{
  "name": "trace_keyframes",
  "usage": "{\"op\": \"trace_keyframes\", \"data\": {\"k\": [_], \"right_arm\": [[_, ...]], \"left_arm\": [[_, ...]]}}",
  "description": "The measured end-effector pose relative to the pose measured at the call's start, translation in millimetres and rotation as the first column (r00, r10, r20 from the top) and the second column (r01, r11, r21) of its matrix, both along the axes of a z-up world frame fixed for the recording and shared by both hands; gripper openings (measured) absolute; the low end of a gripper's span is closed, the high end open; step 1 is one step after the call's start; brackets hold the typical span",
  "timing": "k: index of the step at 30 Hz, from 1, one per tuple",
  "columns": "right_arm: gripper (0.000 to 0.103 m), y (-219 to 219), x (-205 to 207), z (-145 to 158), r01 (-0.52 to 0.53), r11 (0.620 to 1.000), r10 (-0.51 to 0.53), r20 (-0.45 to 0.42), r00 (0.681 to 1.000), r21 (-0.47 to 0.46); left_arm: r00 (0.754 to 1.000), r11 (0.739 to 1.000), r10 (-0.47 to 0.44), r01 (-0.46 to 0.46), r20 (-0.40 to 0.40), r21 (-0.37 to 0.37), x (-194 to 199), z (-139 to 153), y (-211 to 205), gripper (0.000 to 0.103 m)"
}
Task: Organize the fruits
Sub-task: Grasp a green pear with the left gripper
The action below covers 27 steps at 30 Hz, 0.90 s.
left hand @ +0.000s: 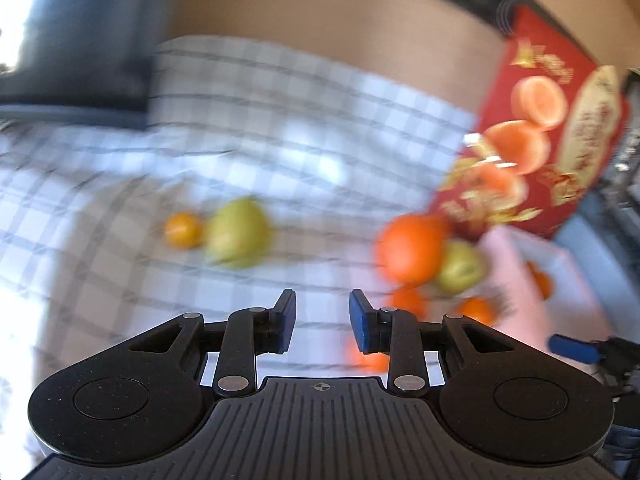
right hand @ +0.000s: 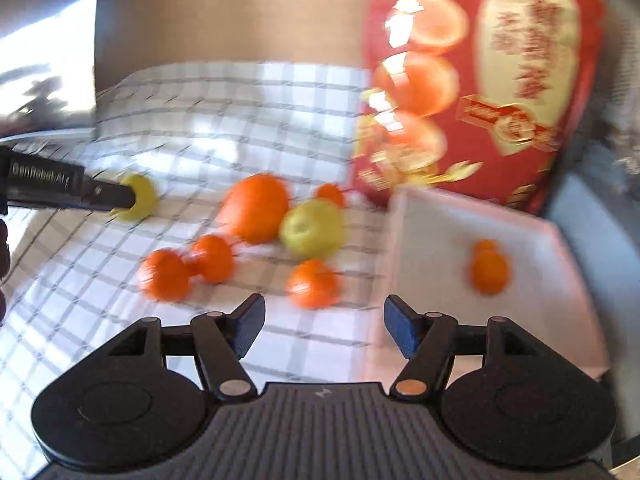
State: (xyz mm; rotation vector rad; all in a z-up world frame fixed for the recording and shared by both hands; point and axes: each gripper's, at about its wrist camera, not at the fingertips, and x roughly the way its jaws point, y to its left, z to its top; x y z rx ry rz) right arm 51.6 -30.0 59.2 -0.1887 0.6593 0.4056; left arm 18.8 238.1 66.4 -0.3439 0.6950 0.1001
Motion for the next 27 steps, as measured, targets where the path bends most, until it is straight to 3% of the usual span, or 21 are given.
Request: {"op": "trace_keyframes", "data": {"k": [4, 9, 13, 20, 25, 27], "right_arm": [[0.066, 37.5, -13.9, -13.2, -0.032, 0.999, 0.032, -0.059, 0.998, 0.000], [0.066, 61.5, -31.3, -19.5, -0.040, 0.999, 0.042, -0.111, 0.993, 0.018], [0.066, 69.7, -41.6, -23.0, -0.038, 0.999, 0.034, -0.100, 0.994, -0.031], [0.069, 63.2, -48.0, -27.7, 0.020, 0.998, -0.028, -0.119, 0.992, -0.067], [0.069, 61.8, -51.0, -30.2, 0.042, 0.995, -0.053, -0.129, 0.990, -0.085], [0.069, 60.8, -50.7, -31.5, 0.047, 0.995, -0.059, -0.135, 0.989, -0.092]], "left_arm": [[0.998, 0.999, 0.054, -0.054, -0.028, -0.004, -12.6, -9.9, 39.0, 0.033], [1.000, 1.000, 0.010, -0.010, -0.012, 0.024, -3.1, -10.7, 62.9, 0.033], [1.000, 1.000, 0.008, -0.008, 0.010, 0.027, 18.5, -10.0, 85.4, 0.033], [0.987, 0.983, -0.160, 0.161, -0.018, 0.091, 72.5, -3.3, 76.0, 0.033], [0.977, 0.958, -0.193, 0.208, -0.090, 0.199, 97.8, -7.6, 56.8, 0.033], [0.971, 0.953, -0.212, 0.231, -0.113, 0.196, 100.6, -11.7, 54.3, 0.035]]}}
